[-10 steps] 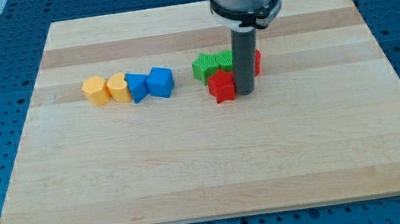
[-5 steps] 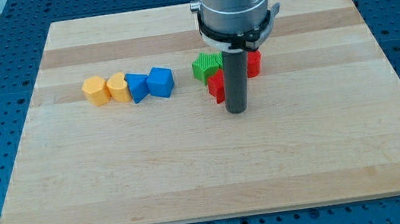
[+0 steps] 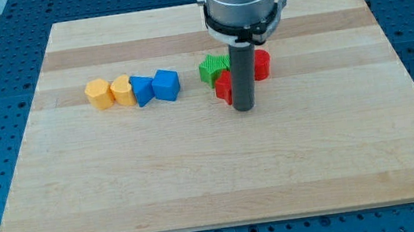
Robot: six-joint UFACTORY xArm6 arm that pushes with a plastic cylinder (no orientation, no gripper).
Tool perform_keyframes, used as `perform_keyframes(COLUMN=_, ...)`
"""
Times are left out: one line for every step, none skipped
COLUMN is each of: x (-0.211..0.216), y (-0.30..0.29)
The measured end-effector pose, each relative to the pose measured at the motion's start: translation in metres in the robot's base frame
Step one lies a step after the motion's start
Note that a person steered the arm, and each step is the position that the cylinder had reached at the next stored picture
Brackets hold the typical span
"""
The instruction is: Nudge the red star a bit
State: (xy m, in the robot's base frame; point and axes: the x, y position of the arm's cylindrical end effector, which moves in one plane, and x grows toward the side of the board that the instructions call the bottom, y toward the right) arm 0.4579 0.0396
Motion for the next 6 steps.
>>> perform_keyframes(x=0.012, y=-0.012)
perform_keyframes(x=0.012, y=-0.03)
perform_keyframes(x=0.01, y=-0.038)
perform_keyframes(x=-0.002, y=-0.038)
perform_keyframes(x=-0.011, y=-0.038)
perform_keyframes(x=-0.011, y=-0.036)
